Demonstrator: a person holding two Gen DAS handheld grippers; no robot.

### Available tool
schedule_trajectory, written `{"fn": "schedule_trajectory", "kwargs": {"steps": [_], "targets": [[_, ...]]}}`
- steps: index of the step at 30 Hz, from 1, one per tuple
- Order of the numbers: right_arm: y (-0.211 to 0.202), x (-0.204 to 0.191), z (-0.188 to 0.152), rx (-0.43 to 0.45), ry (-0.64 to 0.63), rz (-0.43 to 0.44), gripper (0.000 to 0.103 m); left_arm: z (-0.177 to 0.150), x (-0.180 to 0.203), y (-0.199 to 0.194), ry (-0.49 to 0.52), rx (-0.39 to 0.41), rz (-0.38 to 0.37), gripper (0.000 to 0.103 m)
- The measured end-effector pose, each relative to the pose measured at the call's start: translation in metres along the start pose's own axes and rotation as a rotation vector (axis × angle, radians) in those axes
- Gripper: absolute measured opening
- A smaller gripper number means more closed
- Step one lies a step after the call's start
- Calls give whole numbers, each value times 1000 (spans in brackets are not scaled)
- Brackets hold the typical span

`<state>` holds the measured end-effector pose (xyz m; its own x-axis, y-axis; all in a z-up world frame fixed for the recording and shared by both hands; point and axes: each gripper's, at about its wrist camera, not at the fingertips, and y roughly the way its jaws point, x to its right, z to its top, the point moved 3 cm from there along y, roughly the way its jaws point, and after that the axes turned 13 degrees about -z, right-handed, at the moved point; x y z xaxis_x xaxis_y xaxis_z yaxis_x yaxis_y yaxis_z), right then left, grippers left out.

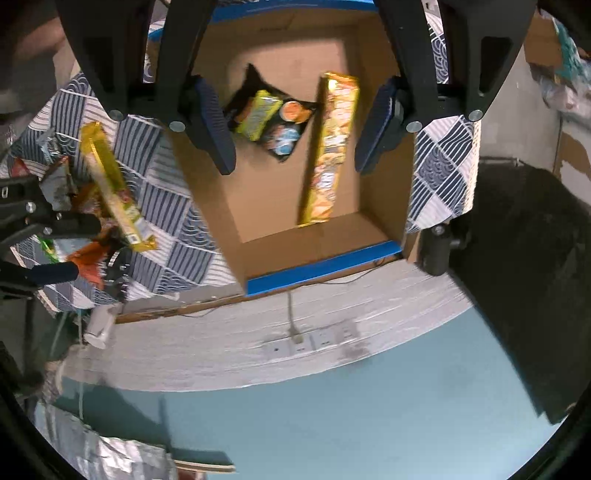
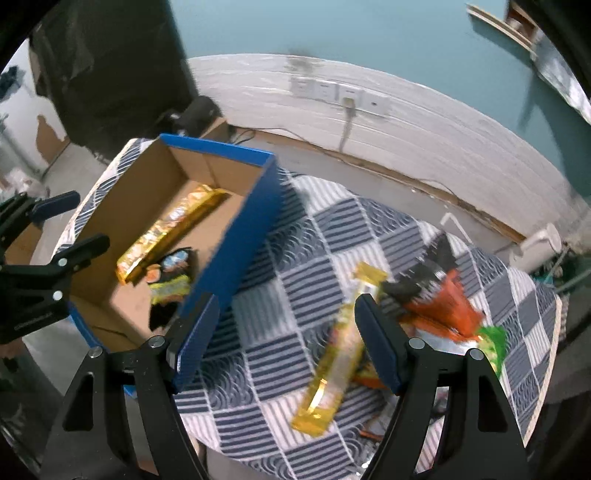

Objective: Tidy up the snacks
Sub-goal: 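Grasp a long yellow stick pack with the left gripper while the right grasps the white-orange bag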

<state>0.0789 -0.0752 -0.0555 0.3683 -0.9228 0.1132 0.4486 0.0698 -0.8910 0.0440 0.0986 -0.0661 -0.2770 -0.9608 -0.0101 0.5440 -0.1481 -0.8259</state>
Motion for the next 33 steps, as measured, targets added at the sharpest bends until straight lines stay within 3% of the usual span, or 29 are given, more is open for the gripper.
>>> {"fn": "schedule_trajectory", "kwargs": {"steps": [6, 20, 33], "targets": [[-10, 42, -19, 6, 66, -36, 83, 9, 36, 3, 52, -8, -23, 71], [-10, 115, -61, -17, 172, -100, 86, 17, 101, 20, 119, -50, -80, 76], [34, 132, -91, -105, 201, -116, 86, 17, 144, 61, 143, -129, -130, 76]]}}
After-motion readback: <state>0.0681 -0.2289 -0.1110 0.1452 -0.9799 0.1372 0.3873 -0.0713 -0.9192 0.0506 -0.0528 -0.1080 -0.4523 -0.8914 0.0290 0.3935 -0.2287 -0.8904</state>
